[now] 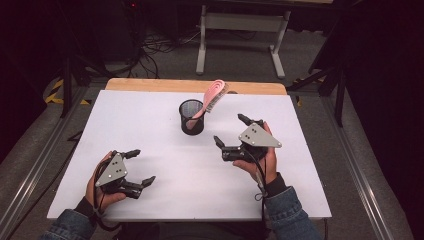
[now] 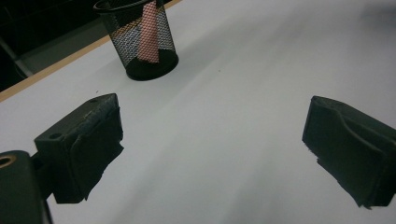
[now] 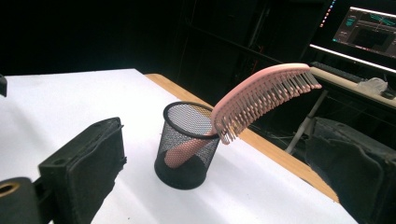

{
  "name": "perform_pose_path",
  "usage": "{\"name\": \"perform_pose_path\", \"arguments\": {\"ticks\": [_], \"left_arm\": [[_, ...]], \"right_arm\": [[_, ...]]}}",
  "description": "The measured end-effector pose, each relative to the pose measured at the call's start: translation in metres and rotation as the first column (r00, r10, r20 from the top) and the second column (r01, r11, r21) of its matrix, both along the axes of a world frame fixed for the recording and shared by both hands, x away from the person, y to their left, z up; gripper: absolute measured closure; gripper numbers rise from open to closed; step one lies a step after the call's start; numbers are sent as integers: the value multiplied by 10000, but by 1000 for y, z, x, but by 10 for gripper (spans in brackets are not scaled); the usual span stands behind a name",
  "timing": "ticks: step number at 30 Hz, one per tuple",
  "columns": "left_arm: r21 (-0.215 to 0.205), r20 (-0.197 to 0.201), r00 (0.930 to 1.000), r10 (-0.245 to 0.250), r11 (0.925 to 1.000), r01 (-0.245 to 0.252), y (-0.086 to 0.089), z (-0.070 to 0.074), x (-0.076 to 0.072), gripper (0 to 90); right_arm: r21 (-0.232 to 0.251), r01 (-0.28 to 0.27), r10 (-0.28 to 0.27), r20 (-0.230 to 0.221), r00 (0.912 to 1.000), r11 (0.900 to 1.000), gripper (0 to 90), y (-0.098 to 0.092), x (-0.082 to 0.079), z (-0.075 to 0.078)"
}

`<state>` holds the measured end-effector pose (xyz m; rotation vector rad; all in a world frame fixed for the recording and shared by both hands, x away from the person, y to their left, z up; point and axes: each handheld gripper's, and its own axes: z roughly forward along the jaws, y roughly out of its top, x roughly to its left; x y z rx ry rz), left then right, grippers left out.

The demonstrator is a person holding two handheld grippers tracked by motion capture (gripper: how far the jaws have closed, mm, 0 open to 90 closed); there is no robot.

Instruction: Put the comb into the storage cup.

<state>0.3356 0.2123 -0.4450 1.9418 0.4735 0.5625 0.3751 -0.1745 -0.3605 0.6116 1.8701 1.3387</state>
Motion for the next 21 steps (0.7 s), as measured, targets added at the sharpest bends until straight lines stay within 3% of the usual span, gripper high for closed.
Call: {"name": "perform_pose_path", "arguments": {"ticks": [21], "left_arm": [[-19,43,10000,-12,10000,12,0,1,0,59]], "right_arm": [[-394,31,-23,190,9998,9992,54,-12,-19,-7]]}}
